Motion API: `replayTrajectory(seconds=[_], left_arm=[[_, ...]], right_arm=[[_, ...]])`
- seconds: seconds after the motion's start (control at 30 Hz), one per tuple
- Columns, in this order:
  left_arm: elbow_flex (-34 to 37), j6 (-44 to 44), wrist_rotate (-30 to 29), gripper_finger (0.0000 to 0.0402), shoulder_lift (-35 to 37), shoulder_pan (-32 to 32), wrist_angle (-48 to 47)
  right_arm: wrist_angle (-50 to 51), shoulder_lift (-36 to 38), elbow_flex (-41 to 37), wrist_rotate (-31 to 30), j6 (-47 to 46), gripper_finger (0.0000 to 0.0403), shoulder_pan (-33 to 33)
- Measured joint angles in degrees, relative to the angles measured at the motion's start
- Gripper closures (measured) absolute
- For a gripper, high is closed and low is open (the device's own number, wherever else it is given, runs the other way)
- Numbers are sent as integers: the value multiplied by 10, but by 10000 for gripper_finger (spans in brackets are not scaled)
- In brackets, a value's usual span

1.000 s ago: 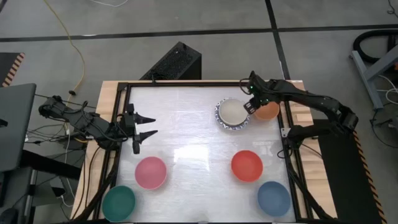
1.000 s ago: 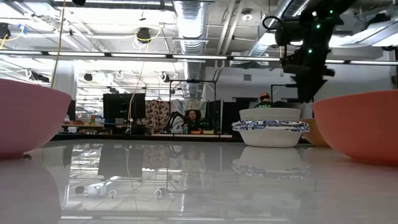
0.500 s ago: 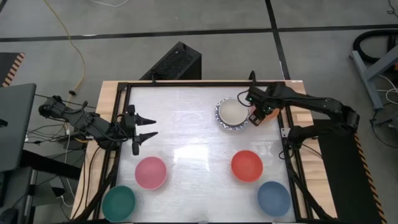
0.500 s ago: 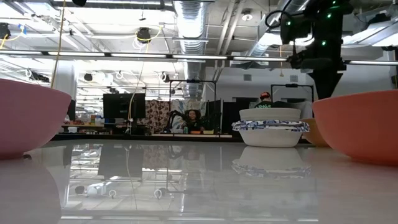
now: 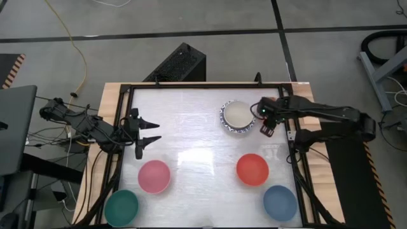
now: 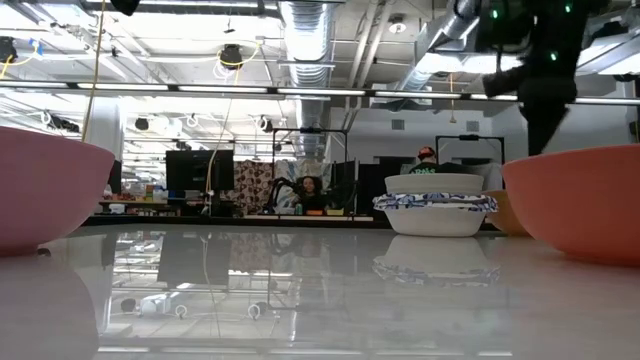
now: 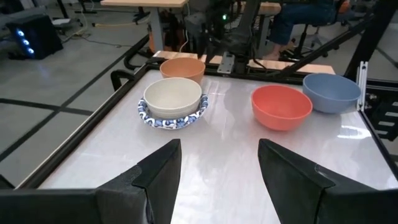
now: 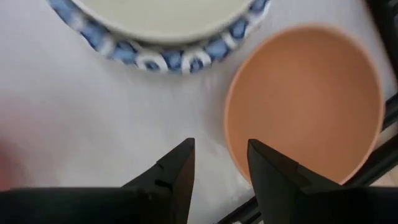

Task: Nest bowls inside each other
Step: Stack the light orange bowl on top of the gray bowl

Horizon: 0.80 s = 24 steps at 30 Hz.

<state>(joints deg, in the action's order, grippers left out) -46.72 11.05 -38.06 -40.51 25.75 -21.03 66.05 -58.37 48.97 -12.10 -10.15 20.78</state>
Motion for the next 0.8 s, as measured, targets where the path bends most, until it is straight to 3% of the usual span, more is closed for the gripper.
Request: replayTrajectory(seconds=[0.2, 0.43, 0.8], left_arm=[[0, 8, 0, 198, 0, 0, 1], [0, 7, -3, 198, 0, 0, 2], [0, 7, -6, 198, 0, 0, 12]], right_arm=[[-52, 10, -58, 0, 17, 237, 17], [-95, 6, -61, 2, 39, 237, 22], [-96, -70, -61, 1, 42, 237, 50]])
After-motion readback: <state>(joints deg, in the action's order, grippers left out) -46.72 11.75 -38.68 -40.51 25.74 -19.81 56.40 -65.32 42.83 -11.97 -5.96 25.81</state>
